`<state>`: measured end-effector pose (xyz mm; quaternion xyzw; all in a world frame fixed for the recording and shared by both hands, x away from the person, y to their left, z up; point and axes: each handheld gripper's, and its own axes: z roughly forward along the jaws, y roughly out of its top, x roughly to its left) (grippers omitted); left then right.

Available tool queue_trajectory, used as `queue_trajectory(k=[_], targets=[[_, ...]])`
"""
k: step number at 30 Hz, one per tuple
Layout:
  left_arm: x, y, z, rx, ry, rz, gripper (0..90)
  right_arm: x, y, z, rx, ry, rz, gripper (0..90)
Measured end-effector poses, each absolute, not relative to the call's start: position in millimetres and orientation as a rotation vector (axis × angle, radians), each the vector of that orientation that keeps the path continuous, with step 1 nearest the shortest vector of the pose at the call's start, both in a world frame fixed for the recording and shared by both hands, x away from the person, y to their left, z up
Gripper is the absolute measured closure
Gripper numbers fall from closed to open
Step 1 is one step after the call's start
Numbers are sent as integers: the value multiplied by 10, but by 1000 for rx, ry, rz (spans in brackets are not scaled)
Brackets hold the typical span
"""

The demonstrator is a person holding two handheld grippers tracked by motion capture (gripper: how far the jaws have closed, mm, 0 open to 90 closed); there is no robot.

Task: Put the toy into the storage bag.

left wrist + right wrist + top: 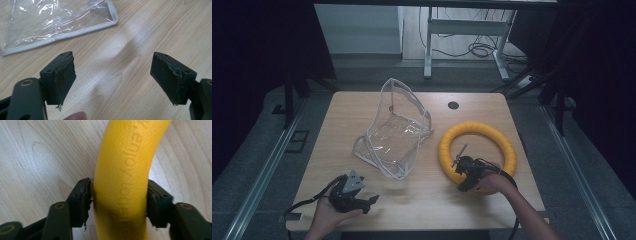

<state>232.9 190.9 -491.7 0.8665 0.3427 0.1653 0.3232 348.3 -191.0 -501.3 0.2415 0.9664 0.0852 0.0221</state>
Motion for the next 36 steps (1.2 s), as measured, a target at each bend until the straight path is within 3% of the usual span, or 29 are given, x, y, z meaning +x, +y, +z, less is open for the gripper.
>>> queue_trajectory(k=[6,36], targets=[[2327,1911,-4916,2275,899,435,199,3522,-1898,-4999,760,3007,236,494],[2320,1926,-4881,2237,894,405,199,3502,-2091,-4498,817,2876,569,503]])
